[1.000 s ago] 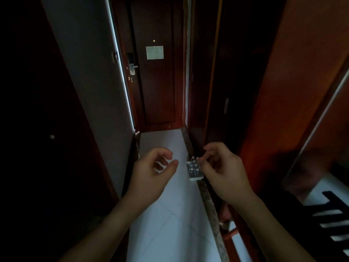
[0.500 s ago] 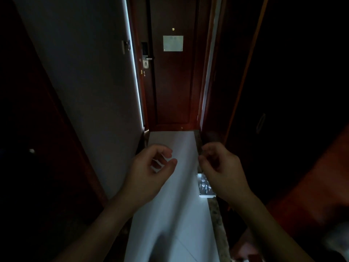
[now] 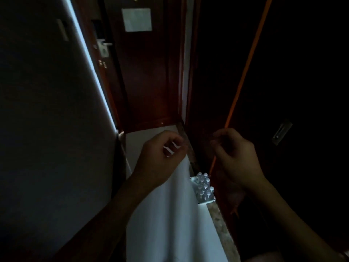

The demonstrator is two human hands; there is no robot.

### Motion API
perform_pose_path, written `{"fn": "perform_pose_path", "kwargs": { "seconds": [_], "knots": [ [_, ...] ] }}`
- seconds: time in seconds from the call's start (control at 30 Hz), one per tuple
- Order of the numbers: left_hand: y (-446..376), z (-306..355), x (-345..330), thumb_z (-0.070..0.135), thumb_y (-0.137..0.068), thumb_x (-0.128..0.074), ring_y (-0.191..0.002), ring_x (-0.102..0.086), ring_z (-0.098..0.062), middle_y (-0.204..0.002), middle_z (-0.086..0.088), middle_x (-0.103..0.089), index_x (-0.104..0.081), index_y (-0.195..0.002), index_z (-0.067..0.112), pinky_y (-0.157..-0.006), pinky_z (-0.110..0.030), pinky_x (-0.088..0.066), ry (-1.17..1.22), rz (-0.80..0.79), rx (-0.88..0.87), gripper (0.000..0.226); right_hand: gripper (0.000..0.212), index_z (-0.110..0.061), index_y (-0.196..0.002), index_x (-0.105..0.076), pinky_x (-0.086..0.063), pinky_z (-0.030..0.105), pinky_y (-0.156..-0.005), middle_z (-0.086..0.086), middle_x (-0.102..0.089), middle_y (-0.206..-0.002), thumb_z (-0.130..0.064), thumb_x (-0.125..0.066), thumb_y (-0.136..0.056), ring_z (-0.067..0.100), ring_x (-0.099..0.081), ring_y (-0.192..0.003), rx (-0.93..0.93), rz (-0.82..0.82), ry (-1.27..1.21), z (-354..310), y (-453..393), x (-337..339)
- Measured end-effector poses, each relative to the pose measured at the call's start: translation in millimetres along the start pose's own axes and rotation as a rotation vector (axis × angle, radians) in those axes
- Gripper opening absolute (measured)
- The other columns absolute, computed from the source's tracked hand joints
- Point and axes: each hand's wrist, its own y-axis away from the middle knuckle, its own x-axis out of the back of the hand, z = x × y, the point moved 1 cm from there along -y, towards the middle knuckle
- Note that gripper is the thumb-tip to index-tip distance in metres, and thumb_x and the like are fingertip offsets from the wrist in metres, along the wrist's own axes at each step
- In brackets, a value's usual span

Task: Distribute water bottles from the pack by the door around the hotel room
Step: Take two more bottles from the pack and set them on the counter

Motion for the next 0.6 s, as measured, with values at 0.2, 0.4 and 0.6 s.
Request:
{"fn": "perform_pose_path", "kwargs": {
  "seconds": [0.2, 0.4, 0.6],
  "knots": [
    [-107, -66, -58, 0.015, -0.085, -0.073, -0.082, -0.066, -0.005, -0.086, 0.012, -0.069, -0.068, -0.093, 0.022, -0.064, -0.014, -0.052, 0.036, -0.152, -0.009, 0.012, 0.014, -0.021, -0.102, -0.067, -0.052, 0.029, -0.063, -0.01, -0.068, -0.074, -0.02, -0.068, -0.088, 0.001, -0.064, -0.067, -0.114, 0.074, 0.041, 78, -104, -28],
    [-213, -106, -91, 0.011, -0.084, -0.076, -0.081, -0.066, -0.004, -0.087, 0.013, -0.068, -0.067, -0.093, 0.027, -0.063, -0.015, -0.053, 0.005, -0.19, -0.013, 0.02, 0.016, -0.027, -0.103, -0.065, -0.052, 0.02, -0.066, -0.016, -0.067, -0.083, -0.031, -0.065, -0.087, -0.003, -0.065, -0.076, -0.093, 0.092, -0.048, 117, -217, -55],
    [-310, -149, -115, 0.02, -0.082, -0.075, -0.081, -0.067, -0.005, -0.095, 0.012, -0.068, -0.066, -0.091, 0.026, -0.063, -0.016, -0.052, 0.071, -0.225, -0.063, 0.014, 0.019, -0.044, -0.099, -0.058, -0.055, 0.025, -0.065, -0.018, -0.068, -0.082, -0.043, -0.061, -0.08, -0.002, -0.066, -0.078, -0.128, 0.123, -0.026, 145, -291, -66]
  ]
}}
